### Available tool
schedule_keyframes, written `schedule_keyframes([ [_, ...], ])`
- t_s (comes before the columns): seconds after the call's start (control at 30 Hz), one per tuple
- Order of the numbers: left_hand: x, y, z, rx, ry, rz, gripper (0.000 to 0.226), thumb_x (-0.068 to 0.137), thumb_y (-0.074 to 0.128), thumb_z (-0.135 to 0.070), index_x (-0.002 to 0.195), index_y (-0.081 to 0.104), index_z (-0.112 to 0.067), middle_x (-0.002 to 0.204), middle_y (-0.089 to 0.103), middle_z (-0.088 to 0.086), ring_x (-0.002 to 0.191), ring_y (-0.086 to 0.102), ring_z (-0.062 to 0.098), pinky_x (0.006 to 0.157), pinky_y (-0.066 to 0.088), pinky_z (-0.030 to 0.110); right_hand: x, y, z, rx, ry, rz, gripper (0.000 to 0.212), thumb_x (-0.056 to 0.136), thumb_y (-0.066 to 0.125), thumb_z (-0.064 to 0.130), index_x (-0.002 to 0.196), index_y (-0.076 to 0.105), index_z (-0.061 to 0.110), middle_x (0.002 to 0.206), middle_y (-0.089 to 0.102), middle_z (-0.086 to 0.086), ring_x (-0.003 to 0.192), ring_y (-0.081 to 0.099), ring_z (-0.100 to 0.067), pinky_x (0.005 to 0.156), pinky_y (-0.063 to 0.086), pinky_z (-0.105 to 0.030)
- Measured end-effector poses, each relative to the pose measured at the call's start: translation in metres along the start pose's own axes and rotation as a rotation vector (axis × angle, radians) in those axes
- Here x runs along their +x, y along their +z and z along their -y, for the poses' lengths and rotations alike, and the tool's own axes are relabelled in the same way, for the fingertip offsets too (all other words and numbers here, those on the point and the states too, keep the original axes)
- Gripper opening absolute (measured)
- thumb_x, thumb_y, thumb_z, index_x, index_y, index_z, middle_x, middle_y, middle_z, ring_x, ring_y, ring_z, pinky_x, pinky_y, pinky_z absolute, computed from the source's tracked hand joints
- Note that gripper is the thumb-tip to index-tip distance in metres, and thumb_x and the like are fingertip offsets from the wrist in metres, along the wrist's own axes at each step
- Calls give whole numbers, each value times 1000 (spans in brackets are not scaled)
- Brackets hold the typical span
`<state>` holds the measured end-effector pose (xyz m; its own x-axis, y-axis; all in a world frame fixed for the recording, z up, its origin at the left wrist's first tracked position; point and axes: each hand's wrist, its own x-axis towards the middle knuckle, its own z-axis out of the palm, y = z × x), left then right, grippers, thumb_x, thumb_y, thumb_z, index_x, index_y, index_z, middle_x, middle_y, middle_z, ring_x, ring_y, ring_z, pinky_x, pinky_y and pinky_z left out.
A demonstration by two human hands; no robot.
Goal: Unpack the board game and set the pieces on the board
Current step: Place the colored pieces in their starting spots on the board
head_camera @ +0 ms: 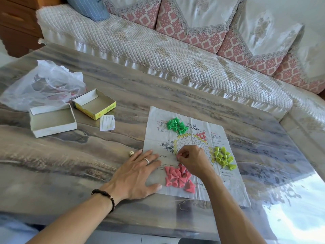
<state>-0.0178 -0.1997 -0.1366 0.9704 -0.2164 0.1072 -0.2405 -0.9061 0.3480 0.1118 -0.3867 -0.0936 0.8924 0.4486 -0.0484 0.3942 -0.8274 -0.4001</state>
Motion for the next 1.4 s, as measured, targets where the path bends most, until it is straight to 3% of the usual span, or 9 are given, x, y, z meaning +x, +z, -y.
schedule_keyframes([
  [0.2, 0, -1, -1, -10, 1, -18, 79, 85, 36, -71, 149, 29, -25, 159, 18, -4, 147, 1, 11, 116, -10, 29, 0, 1, -2, 37, 2, 11, 9, 84, 66, 12, 92, 71, 13, 81, 67, 3, 70, 63, -10, 60, 46, -10],
  [0.37, 0, -2, -1, -12, 0, -18, 80, 84, 36, -72, 149, 30, -25, 159, 19, -5, 147, 2, 11, 115, -10, 28, -11, -8, -9, 205, 59, -2, 24, 88, 63, 17, 112, 61, 16, 81, 67, 3, 67, 64, -7, 55, 44, -11],
  [0.53, 0, -3, -1, 16, -8, -10, 83, 81, 31, -75, 148, 29, -26, 159, 18, -6, 147, 1, 10, 117, -8, 29, -31, -15, -23, 196, 67, 6, 6, 85, 65, 18, 87, 70, 20, 79, 69, 9, 72, 65, -11, 67, 56, -27],
  [0.8, 0, -3, -2, 40, -10, 31, 81, 85, 33, -73, 149, 27, -25, 160, 15, -5, 147, -2, 10, 118, -8, 31, -39, -6, -13, 130, 25, 27, 5, 84, 68, 19, 82, 72, 17, 72, 63, 12, 64, 59, -3, 55, 45, -15],
  [0.9, -2, -2, -1, 57, -9, 63, 81, 86, 29, -73, 151, 21, -26, 161, 10, -6, 147, -7, 10, 119, -7, 35, -38, -10, -22, 296, 139, -55, 7, 82, 64, 13, 77, 65, 18, 69, 68, 5, 58, 60, -7, 55, 50, -22],
  [1.03, -5, -2, 0, 80, -8, 88, 80, 88, 26, -72, 153, 16, -26, 162, 4, -7, 147, -10, 9, 119, -8, 35, -38, -17, -27, 378, 195, -100, 6, 83, 61, 13, 81, 60, 18, 67, 70, -1, 62, 67, -24, 65, 58, -47],
  [1.17, -6, -2, -1, 64, -15, 72, 80, 88, 26, -72, 152, 17, -26, 162, 5, -7, 146, -10, 8, 119, -7, 36, -35, -17, -24, 269, 158, -128, 13, 85, 63, 20, 94, 54, 18, 54, 50, 8, 48, 46, -9, 50, 43, -30],
  [1.27, -7, -3, -2, 69, -15, 64, 80, 86, 26, -72, 152, 18, -27, 161, 6, -8, 146, -9, 7, 120, -4, 36, -29, -15, -17, 159, 120, -136, 7, 83, 65, 17, 90, 63, 16, 65, 59, 8, 56, 53, -5, 46, 36, -10],
  [1.4, -6, -4, -2, 26, -14, 33, 80, 85, 34, -71, 151, 23, -26, 161, 11, -8, 147, -5, 9, 118, -9, 32, -23, -7, -9, 52, 30, -15, 14, 88, 61, 11, 95, 73, 8, 85, 70, -1, 65, 60, -6, 48, 40, -7],
])
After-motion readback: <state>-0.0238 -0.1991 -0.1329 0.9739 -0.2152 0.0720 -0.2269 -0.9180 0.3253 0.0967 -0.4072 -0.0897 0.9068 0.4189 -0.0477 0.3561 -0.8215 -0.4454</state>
